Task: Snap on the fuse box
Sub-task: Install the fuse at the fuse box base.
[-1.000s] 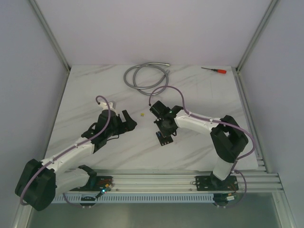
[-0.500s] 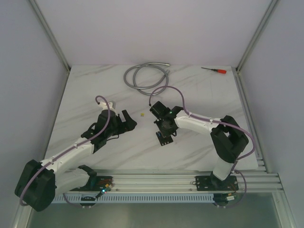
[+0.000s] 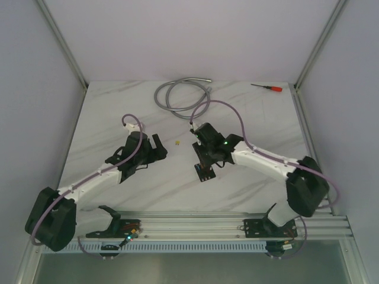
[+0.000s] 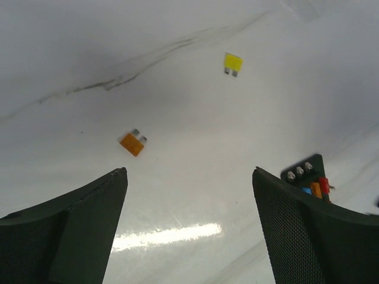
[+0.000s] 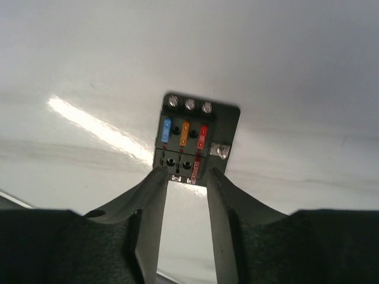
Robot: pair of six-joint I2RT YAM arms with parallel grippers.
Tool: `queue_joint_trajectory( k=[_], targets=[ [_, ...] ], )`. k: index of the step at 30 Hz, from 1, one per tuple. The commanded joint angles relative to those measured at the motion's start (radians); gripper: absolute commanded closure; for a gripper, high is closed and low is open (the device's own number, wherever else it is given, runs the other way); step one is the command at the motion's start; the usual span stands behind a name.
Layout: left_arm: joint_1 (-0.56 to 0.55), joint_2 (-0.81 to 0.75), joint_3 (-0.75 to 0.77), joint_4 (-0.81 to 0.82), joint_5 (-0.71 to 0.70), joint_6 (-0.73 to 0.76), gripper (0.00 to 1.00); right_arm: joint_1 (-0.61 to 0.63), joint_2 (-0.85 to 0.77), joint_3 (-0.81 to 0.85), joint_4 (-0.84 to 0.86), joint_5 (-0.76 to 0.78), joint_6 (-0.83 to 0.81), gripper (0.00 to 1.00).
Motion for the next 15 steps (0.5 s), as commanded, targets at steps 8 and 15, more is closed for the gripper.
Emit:
queue_joint_trajectory(
  k=[8,15],
  targets=[
    [0.077,0.119,0.097,-0.023,0.011,0.080,0.06,0.001,-0.043,0.000,0.330,0.034,-0.150,0.41],
    [0.150,0.063,0.033,-0.014,0.050,0.052,0.03,-0.005,0.210,0.156,0.459,0.063,-0.160,0.37]
  ],
)
